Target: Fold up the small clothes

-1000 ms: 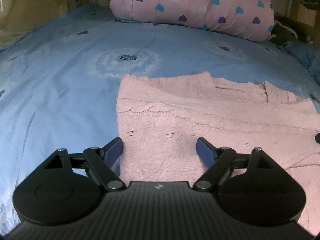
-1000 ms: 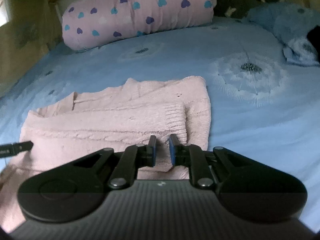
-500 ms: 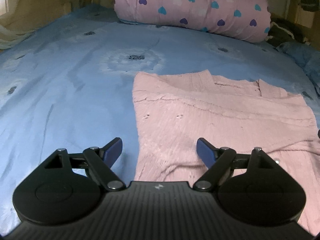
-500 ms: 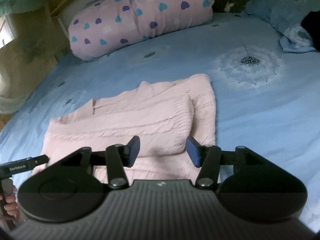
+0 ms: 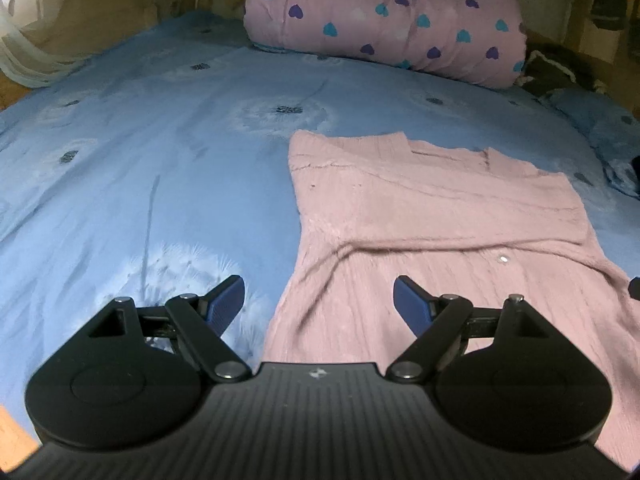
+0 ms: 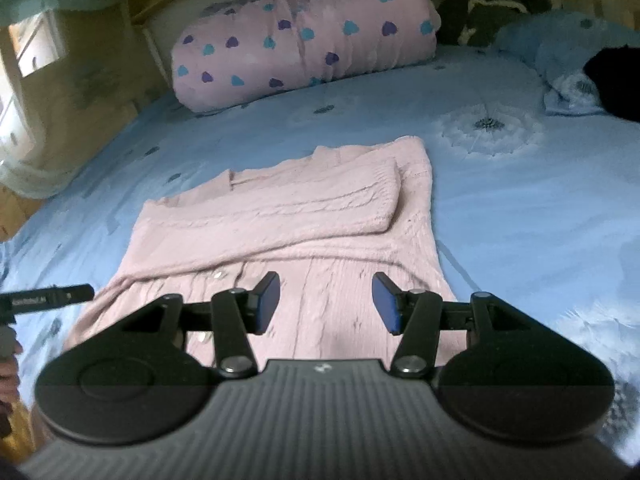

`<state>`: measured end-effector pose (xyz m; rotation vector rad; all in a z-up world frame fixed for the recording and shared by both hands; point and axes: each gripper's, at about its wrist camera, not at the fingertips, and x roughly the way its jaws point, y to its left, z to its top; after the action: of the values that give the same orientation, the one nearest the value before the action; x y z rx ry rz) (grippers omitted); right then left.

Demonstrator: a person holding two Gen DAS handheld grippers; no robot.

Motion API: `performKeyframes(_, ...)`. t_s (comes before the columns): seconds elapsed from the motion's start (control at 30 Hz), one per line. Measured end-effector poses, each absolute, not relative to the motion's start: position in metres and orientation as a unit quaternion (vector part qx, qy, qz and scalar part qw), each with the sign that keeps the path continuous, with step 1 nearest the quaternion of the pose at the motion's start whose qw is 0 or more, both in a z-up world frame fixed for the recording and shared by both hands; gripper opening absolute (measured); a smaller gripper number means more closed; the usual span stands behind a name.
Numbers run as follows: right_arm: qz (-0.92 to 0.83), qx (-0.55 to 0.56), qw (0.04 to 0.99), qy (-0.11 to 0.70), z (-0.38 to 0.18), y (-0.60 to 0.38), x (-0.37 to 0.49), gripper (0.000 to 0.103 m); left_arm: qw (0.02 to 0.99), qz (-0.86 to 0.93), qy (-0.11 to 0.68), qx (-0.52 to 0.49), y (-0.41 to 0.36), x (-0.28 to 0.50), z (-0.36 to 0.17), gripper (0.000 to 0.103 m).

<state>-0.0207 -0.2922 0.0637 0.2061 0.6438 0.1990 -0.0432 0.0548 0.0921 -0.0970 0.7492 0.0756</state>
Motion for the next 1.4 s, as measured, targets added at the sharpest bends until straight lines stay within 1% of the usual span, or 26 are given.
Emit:
performKeyframes(0.2, 0.103, 0.083, 0.940, 0.313, 0.070, -0.288, -0.062, 0.054, 0.927, 0.016, 0.369, -0.059, 0.045, -0.086, 0.104, 0.085)
performKeyframes(0.37, 0.121, 0.071, 0.940, 0.312, 0.073, -0.281, -0.091, 0.054, 0.929, -0.010, 0.369, -0.036, 0.027, -0.120, 0.106, 0.085)
performKeyframes(0.57, 0.144, 0.034, 0.939, 0.310, 0.074, -0.267, -0.122, 0.054, 0.924, -0.046, 0.379, -0.003, 0.003, -0.145, 0.097, 0.085)
performKeyframes(1.13, 0.226, -0.079, 0.907, 0.348, 0.043, -0.227, -0.176, 0.054, 0.910, -0.100, 0.398, 0.059, -0.026, -0.190, 0.076, 0.085)
performKeyframes(1.4, 0.203, -0.167, 0.912, 0.313, 0.028, -0.209, -0.179, 0.053, 0.907, -0.115, 0.397, 0.075, -0.034, -0.191, 0.071, 0.085)
